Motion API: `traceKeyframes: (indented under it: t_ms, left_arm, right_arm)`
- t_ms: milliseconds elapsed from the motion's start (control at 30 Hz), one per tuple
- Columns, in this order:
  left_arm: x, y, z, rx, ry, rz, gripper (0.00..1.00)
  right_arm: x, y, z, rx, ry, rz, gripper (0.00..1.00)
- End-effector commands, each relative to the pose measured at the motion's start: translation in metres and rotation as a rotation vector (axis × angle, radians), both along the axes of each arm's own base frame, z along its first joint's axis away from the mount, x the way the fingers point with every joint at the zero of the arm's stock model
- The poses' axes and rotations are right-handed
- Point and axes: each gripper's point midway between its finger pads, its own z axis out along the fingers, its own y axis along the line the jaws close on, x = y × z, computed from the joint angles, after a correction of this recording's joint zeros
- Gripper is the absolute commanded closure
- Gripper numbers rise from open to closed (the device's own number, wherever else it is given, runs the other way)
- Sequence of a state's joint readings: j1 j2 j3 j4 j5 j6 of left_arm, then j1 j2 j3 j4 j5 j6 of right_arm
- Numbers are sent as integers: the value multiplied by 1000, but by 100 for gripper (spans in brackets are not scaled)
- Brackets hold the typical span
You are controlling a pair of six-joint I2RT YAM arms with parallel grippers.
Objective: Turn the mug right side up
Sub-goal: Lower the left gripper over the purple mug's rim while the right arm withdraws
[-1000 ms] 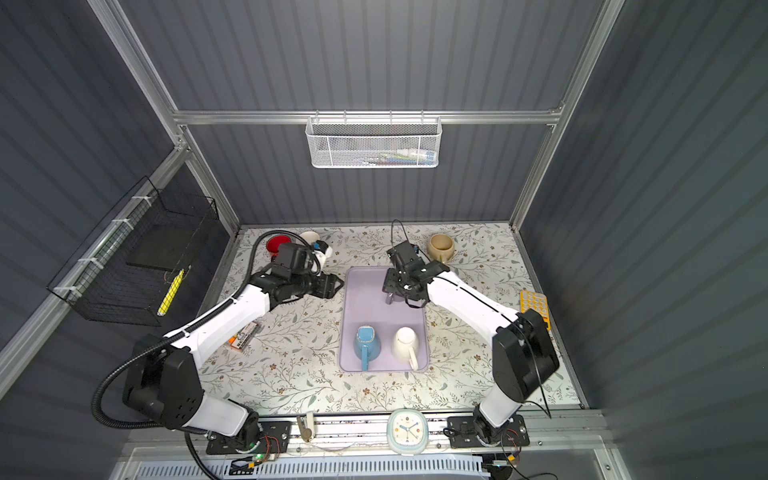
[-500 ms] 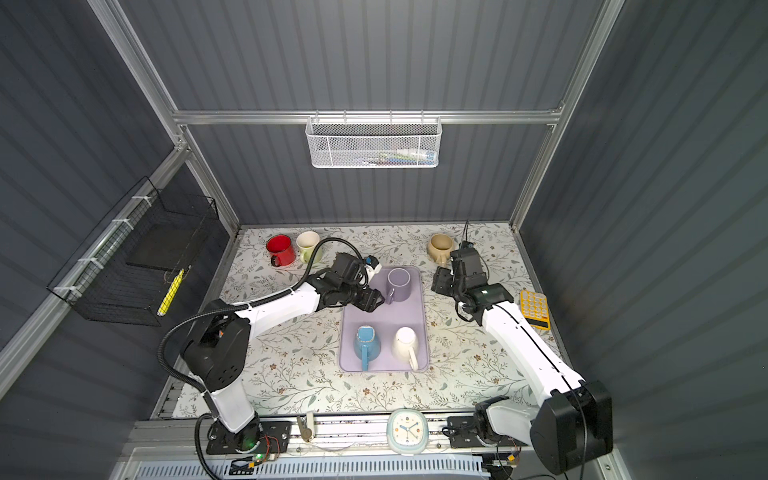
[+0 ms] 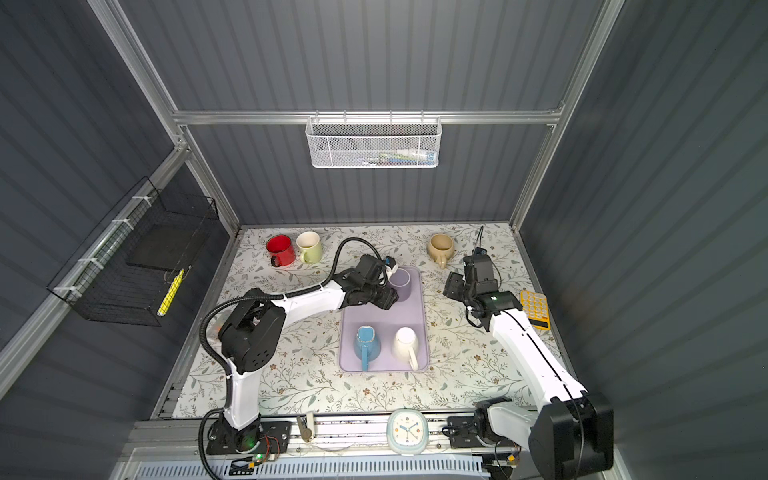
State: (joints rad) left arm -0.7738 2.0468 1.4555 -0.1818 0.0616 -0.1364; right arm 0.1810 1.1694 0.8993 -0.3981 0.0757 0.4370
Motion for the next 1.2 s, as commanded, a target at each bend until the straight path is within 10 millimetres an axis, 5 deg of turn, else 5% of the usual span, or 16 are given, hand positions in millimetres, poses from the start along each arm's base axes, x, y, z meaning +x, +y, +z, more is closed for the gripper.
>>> traceKeyframes:
  t_ms: [0,400,633,1167]
  left_arm:
    - [1,-9,-3,17,-1,1,39]
    - [-5,-10,-30,82,10,-27,47]
    - [-4,-6,-31,99,3,-19,64]
    - [-7,-7,-33,80,12,-15,79]
  right_arm:
    - [1,-5,3,-4,-31,-6,35]
    - [-2,-16,-10,14,-16,-46,35]
    - [-2,-17,-15,27,-7,-56,35]
    - [-6,-19,-26,34,17,-69,35]
